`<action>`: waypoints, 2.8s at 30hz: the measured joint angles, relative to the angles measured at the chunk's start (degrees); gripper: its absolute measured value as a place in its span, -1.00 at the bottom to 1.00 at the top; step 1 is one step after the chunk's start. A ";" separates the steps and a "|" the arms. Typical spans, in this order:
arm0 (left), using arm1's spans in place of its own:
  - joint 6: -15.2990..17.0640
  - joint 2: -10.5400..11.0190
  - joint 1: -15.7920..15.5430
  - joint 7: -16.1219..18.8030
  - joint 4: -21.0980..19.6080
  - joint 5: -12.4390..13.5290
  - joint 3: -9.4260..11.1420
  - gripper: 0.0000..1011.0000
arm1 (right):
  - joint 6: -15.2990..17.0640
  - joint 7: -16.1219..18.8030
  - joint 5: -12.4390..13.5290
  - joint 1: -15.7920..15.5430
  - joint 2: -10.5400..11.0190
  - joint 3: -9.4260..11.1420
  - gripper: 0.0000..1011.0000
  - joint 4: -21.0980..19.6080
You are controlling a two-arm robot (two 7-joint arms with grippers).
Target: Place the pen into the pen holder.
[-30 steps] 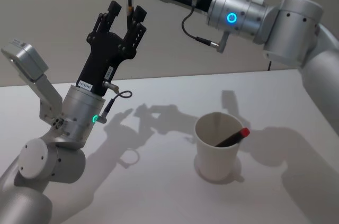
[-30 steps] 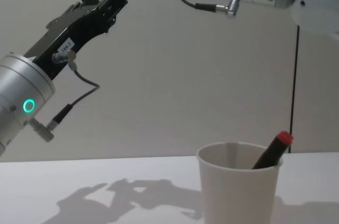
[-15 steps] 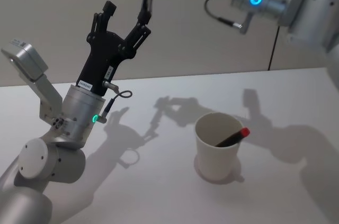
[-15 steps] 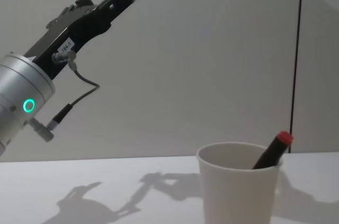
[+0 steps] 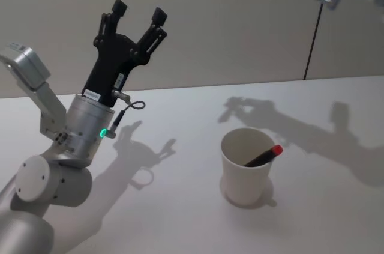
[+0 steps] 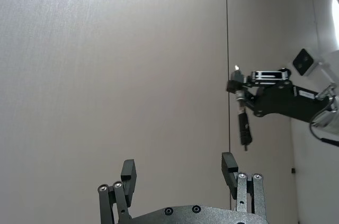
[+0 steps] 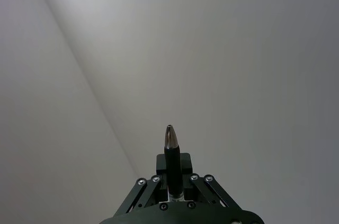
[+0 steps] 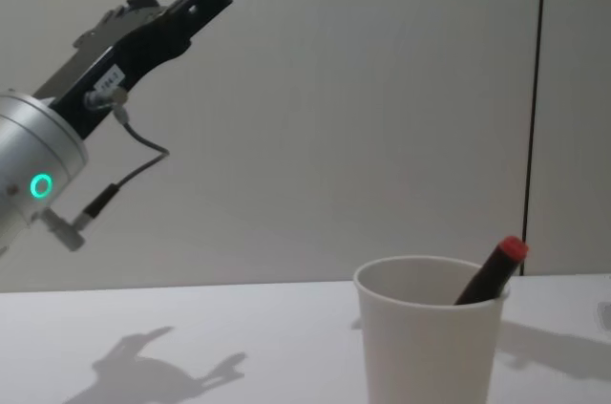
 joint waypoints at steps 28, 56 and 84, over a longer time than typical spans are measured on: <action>20.18 7.27 -0.71 3.61 -6.01 12.49 -5.26 0.98 | 6.93 -2.01 4.11 -9.94 10.14 4.68 -0.72 -11.98; 28.01 9.66 -1.74 2.69 -7.42 16.18 -6.93 0.98 | 11.11 2.78 4.92 -10.72 11.52 3.94 -0.72 -13.52; 28.80 9.92 -1.84 2.60 -7.56 16.55 -7.12 0.98 | 7.85 9.46 -3.03 -15.66 15.06 0.24 -0.72 -18.30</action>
